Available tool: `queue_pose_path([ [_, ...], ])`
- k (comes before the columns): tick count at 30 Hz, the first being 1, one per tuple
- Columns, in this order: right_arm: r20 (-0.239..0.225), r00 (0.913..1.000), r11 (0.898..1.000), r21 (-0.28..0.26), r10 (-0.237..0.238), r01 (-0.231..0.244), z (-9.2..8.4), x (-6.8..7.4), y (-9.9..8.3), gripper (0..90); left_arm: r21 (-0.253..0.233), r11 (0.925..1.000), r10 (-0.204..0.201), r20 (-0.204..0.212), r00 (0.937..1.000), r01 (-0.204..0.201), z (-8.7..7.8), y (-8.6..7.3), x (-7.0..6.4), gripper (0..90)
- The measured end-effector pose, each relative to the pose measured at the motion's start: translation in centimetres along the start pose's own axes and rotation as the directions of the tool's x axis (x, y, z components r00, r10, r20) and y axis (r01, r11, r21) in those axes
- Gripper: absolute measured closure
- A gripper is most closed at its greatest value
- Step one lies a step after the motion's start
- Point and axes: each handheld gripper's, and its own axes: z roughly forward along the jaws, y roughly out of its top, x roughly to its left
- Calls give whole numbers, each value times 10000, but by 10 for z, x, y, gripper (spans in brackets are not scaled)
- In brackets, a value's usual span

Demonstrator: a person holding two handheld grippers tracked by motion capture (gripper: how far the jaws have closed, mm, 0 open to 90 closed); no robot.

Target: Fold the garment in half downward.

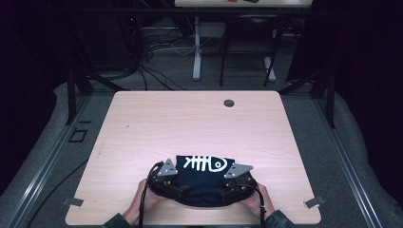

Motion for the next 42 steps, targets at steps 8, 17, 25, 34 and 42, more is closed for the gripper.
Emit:
queue_pose_path([
  [8,-274,9996,10000,-47,68,-69,5,-5,-4,125,88,9999,142,-102,9998,-141,3,-7,1,217],
  [17,-290,9996,10000,-40,10,-11,15,-20,0,81,25,9999,-125,-302,9995,126,6,-7,1,211],
  [25,-278,9996,9999,-103,86,-89,18,-25,2,77,-162,9992,-370,-324,9988,365,7,-6,7,178],
  [34,-180,9998,9984,-565,-29,19,5,-20,4,57,-692,9956,-664,-362,9971,637,-6,-4,10,47],
  [42,91,9998,9962,-857,160,-152,-14,-19,-1,55,-1009,9910,-984,-1065,9894,877,-27,-9,20,2],
])
